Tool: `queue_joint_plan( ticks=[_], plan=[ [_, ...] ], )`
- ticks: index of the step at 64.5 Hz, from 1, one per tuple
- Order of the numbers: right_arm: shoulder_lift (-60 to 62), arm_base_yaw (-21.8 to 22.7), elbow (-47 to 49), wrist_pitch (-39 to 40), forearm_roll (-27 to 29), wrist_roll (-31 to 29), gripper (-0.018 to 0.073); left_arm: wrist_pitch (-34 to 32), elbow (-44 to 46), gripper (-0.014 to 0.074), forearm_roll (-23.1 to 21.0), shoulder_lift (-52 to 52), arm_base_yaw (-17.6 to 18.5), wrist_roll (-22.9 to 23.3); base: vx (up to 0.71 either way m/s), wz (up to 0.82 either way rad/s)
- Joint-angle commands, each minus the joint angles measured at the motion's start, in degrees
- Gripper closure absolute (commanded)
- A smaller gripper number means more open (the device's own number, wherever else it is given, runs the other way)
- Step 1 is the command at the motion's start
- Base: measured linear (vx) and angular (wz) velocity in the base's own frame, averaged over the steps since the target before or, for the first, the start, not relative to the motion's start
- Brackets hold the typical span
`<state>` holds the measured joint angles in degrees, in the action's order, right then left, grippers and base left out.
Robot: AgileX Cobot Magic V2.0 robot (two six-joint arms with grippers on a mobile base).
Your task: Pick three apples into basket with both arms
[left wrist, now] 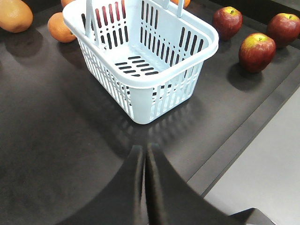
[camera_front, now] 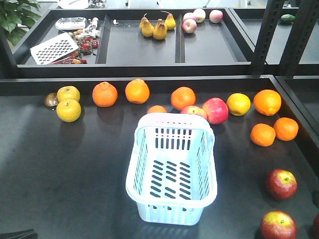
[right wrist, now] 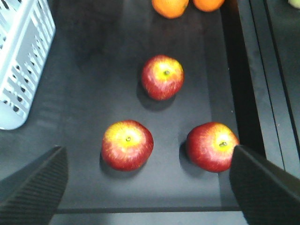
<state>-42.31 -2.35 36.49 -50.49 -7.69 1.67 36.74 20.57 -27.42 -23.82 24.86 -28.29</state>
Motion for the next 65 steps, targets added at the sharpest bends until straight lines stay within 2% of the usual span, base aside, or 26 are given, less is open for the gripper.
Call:
queue_joint_plan(
  ticks=[1, 30, 43, 65],
  plan=[
    [-2.3, 0.0, 1.9, 2.2, 0.7, -1.1, -0.016, -3.2, 1.6, 0.0604, -1.8, -0.4, 0.1, 0.1, 0.0, 0.0],
    [-29.4, 0.0, 8.3, -3.0, 6.4, -2.5, -0.0127, -3.2, 1.6, 0.0604, -1.8, -0.4, 0.1, 0.1, 0.0, 0.0],
    [-40.0, 0.0, 10.4, -2.1, 6.4, -1.7, -0.0124, -2.8, 1.6, 0.0604, -1.8, -0.4, 0.1, 0.1, 0.0, 0.0],
    [-49.9, 0.0, 10.5, 3.5, 6.3, -1.7, -0.0113, -2.7, 1.6, 0.0604, -1.8, -0.4, 0.1, 0.1, 0.0, 0.0]
  ],
)
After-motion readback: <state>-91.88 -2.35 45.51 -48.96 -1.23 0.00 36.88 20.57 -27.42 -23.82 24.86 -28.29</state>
